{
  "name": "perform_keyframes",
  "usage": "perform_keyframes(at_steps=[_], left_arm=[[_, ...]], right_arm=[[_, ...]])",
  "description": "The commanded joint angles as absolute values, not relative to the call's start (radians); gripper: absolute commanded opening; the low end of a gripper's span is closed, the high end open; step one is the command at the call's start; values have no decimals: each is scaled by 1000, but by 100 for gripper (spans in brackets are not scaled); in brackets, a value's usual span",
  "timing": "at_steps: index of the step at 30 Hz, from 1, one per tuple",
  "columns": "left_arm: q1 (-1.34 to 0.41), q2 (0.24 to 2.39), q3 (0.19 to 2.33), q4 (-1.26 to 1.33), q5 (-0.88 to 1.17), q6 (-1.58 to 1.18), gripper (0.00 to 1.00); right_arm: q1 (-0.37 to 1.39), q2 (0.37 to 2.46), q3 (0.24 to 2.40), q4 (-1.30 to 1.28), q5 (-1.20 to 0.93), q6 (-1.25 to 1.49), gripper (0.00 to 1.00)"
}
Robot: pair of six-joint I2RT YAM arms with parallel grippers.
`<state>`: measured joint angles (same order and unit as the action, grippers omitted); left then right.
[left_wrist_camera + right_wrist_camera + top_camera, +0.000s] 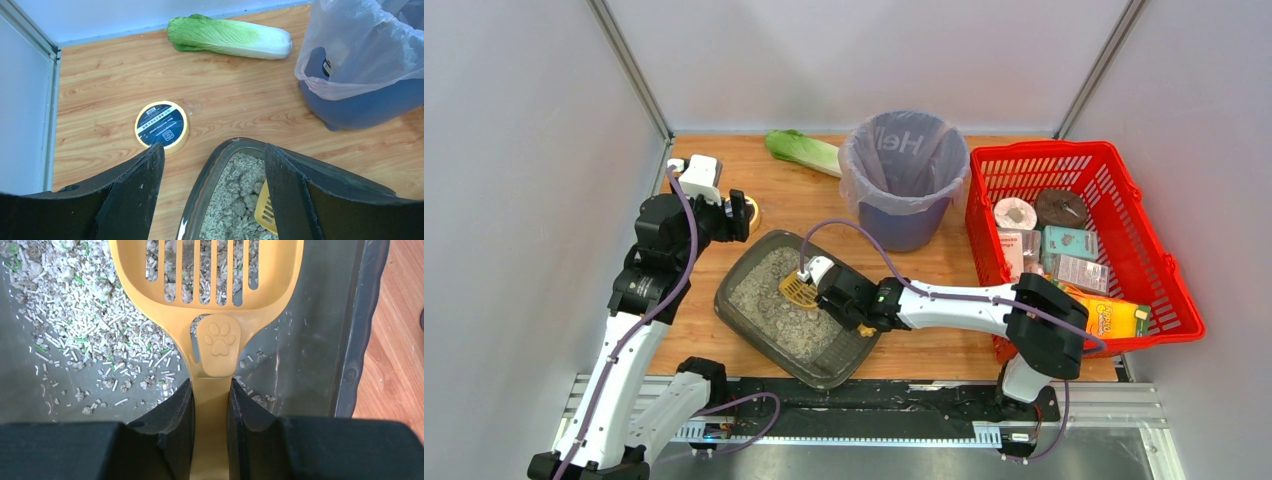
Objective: Clean the litter box
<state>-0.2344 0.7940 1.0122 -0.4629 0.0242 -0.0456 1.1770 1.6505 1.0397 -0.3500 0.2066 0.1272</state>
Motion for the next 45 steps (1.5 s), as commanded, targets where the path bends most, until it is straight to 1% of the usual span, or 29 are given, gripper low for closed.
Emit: perform_keyframes(at_steps=[1, 6, 12, 17, 21, 25, 31, 36, 41, 45], left_arm=[[-236, 793, 1008, -436, 17, -28, 81], [-236, 792, 1006, -436, 18, -28, 81], [-236, 810, 1014, -446, 3, -37, 81], [-236, 844, 1035, -483, -31, -45, 85], [-235, 850, 1035, -488, -66, -40, 85], [-236, 838, 1029, -483, -81, -34, 85], [-236, 830, 1029, -483, -78, -34, 85], [-235, 824, 1029, -482, -71, -37, 85], [-236, 819, 1029, -482, -69, -35, 85], [-236, 818, 1028, -480, -72, -34, 85]], right_arm=[[1181, 1608, 1098, -418, 195, 91, 6], [1183, 1603, 1196, -558, 158, 64, 2], [1183, 1655, 1359, -857, 111, 69, 2], [1183, 1707, 1430, -1001, 117, 95, 0], [1183, 1765, 1488, -1098, 117, 103, 0], [1189, 1833, 1595, -1155, 115, 106, 0], [1207, 1896, 1652, -1279, 173, 109, 0], [1223, 1940, 1716, -1342, 163, 112, 0], [1224, 1996, 1739, -1322, 127, 83, 1], [1224, 2020, 1741, -1246, 146, 69, 0]])
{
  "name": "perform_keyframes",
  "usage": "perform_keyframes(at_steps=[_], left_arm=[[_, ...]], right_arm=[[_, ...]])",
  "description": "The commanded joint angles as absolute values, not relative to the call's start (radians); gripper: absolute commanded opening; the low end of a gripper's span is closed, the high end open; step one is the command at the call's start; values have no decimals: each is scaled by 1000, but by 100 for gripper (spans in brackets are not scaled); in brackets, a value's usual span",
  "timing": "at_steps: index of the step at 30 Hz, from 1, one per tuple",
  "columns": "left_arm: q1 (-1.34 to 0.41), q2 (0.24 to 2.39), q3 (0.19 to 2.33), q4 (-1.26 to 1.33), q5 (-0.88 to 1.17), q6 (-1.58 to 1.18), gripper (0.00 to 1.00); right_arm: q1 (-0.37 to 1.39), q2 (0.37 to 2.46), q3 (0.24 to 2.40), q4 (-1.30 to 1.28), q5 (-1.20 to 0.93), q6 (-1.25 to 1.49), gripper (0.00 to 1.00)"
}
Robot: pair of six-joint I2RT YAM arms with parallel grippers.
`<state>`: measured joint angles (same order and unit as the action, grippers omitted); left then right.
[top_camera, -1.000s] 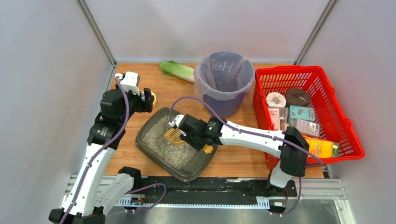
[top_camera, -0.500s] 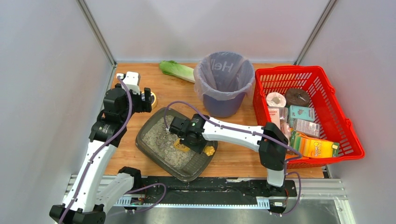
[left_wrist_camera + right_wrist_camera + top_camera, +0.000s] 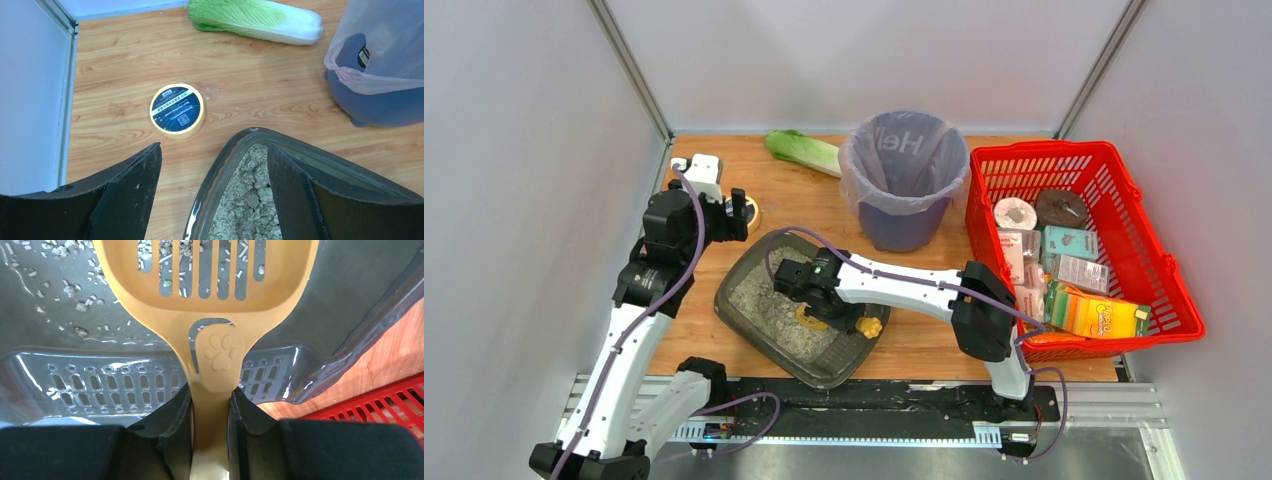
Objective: Clean the litter box
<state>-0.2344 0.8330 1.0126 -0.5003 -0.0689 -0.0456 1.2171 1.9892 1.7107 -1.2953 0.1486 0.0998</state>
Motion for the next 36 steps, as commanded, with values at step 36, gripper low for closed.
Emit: perform_keyframes(at_steps=[36], left_arm=[[-236, 833, 1022, -476, -72, -35, 85]], right_arm=[[1210, 1957, 1439, -609, 416, 164, 0]])
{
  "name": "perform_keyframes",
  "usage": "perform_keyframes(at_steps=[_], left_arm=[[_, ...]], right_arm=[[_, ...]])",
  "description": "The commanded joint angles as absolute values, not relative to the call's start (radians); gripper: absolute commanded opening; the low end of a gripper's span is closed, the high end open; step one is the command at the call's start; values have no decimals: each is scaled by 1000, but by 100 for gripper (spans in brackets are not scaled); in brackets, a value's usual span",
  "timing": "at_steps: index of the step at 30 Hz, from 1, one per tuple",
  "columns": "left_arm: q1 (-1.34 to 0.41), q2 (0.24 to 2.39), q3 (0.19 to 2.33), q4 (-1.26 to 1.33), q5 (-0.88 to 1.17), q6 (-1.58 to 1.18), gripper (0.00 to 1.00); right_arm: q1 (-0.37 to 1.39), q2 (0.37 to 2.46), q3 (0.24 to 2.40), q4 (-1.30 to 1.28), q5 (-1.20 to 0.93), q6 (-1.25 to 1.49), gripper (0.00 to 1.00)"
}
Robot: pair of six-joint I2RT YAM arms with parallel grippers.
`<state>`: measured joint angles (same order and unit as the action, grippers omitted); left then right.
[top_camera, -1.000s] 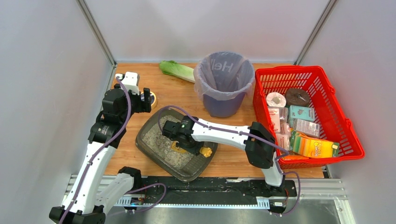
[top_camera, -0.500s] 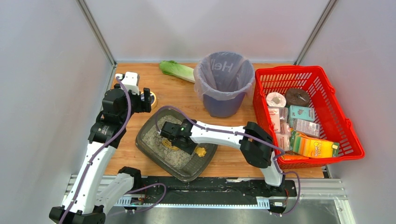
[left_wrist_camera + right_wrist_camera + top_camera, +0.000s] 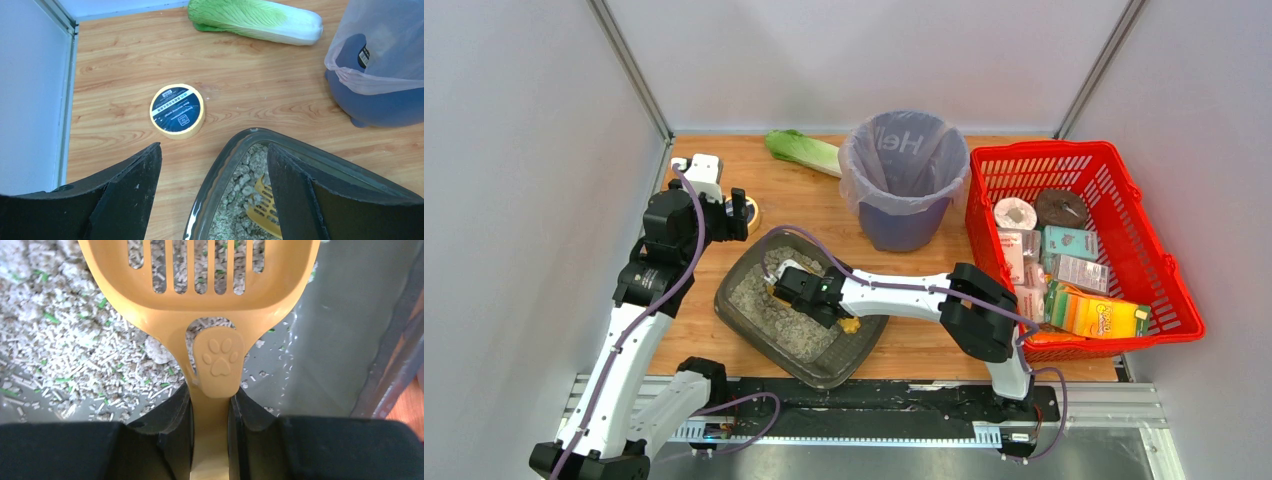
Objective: Clean the litter box
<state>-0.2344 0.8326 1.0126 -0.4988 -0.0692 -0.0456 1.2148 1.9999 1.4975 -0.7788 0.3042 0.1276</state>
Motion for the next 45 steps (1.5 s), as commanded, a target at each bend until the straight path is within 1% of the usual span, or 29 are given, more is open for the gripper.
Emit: perform_keyframes(at_steps=[1, 5, 9, 24, 29, 35, 38, 41, 45], left_arm=[[-236, 833, 1022, -476, -72, -35, 85], [-236, 838, 1020, -476, -68, -37, 85], [-236, 844, 1022, -476, -63, -40, 85], [-236, 845, 1023, -474, -43, -48, 85], [-236, 848, 1022, -474, -45, -48, 85], [-236, 836, 1020, -474, -84, -55, 85], [-236, 810, 1008, -460, -124, -57, 85], [-238, 787, 996, -443, -140, -55, 85], [-236, 795, 997, -445, -138, -52, 85]], right_arm=[[1210, 1942, 1422, -588, 416, 163, 0], [1212, 1914, 1345, -476, 403, 156, 0], [1212, 1917, 1324, -446, 394, 146, 0], [1264, 1790, 1276, -506, 382, 132, 0], [1290, 1783, 1276, -526, 420, 127, 0], [1316, 1692, 1243, -535, 463, 133, 0], [1331, 1599, 1174, -494, 497, 137, 0], [1367, 1530, 1063, -399, 521, 132, 0], [1384, 1520, 1002, -305, 543, 153, 0]])
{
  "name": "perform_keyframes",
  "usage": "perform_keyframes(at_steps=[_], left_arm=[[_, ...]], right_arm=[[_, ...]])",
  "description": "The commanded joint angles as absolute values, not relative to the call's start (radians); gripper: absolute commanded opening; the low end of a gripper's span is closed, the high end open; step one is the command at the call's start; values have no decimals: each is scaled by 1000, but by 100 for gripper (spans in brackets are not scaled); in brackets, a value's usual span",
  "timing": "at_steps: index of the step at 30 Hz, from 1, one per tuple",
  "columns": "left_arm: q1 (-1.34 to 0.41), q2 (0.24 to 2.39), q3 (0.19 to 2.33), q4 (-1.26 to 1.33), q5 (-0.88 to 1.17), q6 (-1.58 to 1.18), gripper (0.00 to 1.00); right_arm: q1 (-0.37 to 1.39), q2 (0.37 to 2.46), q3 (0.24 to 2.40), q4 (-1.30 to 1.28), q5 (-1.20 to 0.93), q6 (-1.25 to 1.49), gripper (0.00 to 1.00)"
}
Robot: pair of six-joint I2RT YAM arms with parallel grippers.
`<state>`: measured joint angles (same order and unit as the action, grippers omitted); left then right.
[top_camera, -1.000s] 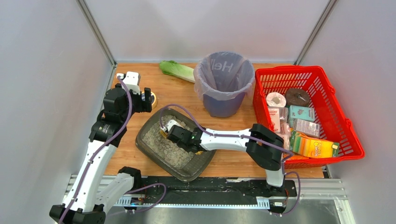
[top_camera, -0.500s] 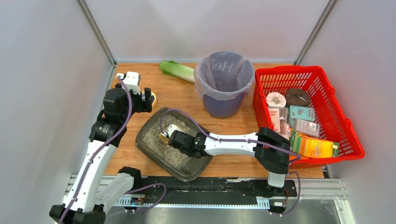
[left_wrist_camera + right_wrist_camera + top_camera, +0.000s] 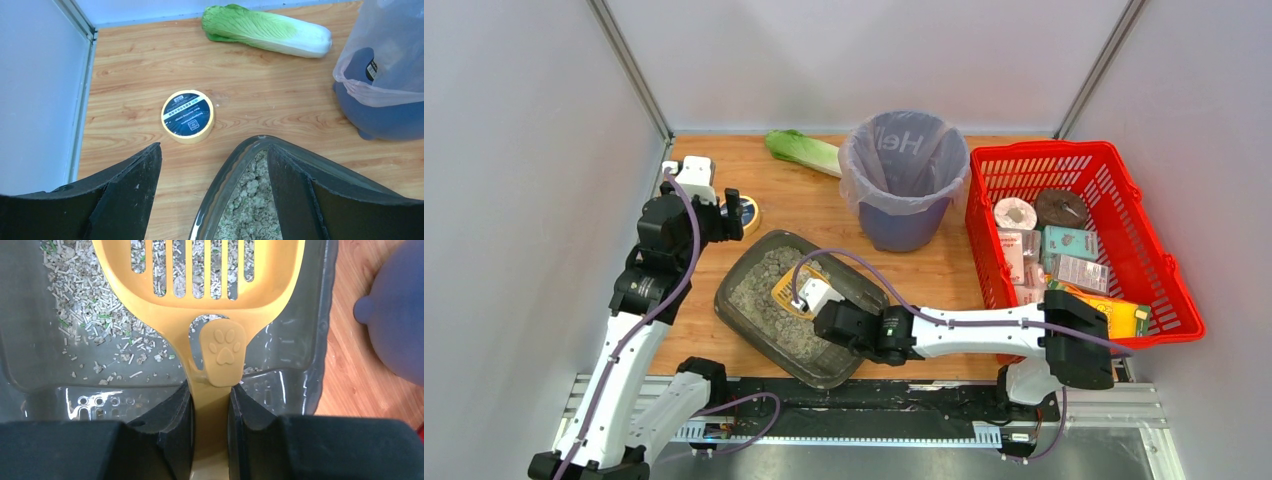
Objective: Clean the litter box
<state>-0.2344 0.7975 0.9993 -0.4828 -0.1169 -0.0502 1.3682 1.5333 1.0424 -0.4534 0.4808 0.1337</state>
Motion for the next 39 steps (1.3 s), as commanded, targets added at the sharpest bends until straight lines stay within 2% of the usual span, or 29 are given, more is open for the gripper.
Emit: perform_keyframes(at_steps=[1, 5, 10, 13, 15, 19, 21, 23, 25, 28, 33, 39], left_arm=[[-235, 796, 997, -446, -135, -52, 85], [-236, 805, 1000, -449, -133, -52, 85], [-236, 805, 1000, -446, -126, -54, 85], [-236, 805, 999, -448, -126, -54, 85], [-236, 808, 999, -448, -124, -54, 85], [-236, 804, 997, -445, -123, -55, 85], [-236, 807, 997, -445, -124, -54, 85], [-238, 805, 1000, -448, -126, -54, 85], [-236, 805, 1000, -449, -121, -55, 85], [-236, 805, 999, -446, -117, -57, 85], [-236, 807, 1002, -449, -120, -55, 85], [-236, 808, 1000, -449, -115, -55, 85]], right_arm=[[1387, 1531, 1031, -322, 551, 163, 0], [1451, 1552, 1042, -318, 669, 164, 0], [1450, 1551, 1020, -319, 638, 206, 0], [1502, 1583, 1045, -354, 692, 150, 0], [1473, 1597, 1043, -383, 726, 169, 0], [1482, 1552, 1031, -367, 600, 128, 0], [1546, 1555, 1049, -377, 667, 94, 0], [1534, 1534, 1043, -393, 728, 107, 0], [1456, 1468, 1004, -385, 684, 138, 0], [1448, 1443, 989, -341, 543, 114, 0], [1470, 1506, 1039, -471, 673, 80, 0], [1459, 1503, 1089, -550, 511, 69, 0]])
